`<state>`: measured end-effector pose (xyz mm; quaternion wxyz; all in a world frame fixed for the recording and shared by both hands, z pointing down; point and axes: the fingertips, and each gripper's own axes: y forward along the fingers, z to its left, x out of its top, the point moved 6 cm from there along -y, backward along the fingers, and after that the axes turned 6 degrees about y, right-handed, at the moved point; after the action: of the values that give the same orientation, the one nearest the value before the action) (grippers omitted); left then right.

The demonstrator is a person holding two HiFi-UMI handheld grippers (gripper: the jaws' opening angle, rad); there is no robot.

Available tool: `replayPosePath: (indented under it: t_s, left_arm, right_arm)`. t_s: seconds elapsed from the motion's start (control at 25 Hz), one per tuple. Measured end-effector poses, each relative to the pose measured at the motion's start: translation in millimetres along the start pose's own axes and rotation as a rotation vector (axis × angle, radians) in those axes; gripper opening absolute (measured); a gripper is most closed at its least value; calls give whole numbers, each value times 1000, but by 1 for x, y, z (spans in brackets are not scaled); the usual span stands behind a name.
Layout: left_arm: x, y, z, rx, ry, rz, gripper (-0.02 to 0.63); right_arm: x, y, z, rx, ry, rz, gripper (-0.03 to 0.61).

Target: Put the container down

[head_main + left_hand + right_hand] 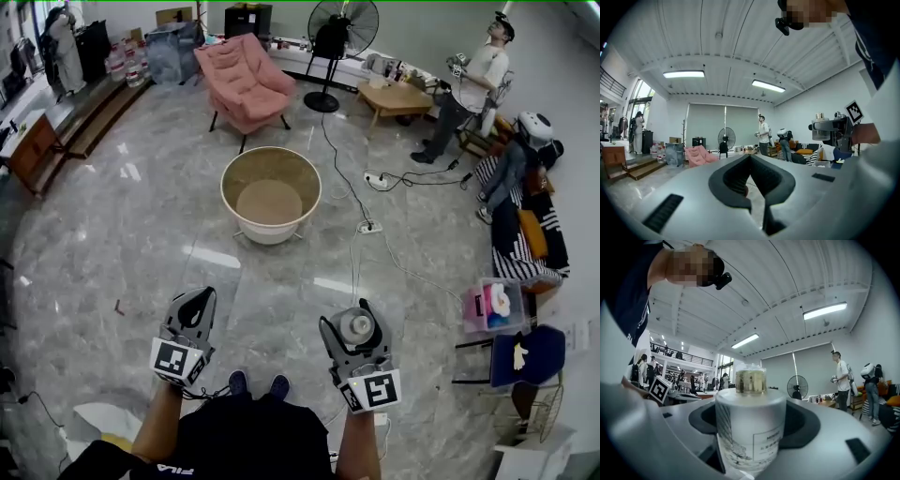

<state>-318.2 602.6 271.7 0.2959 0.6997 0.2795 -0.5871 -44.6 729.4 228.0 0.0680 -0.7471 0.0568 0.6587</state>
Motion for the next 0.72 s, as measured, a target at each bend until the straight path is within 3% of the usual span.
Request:
replayPosePath:
  t_s: [0.32,0.72]
  left_arm:
    - [2,14,-7,6,0,7,26]
    - [7,36,-25,33,21,28,26]
  right_arm:
    - [-5,7,-17,13,42,-18,350]
    - [0,21,-49,66,10,-26,350]
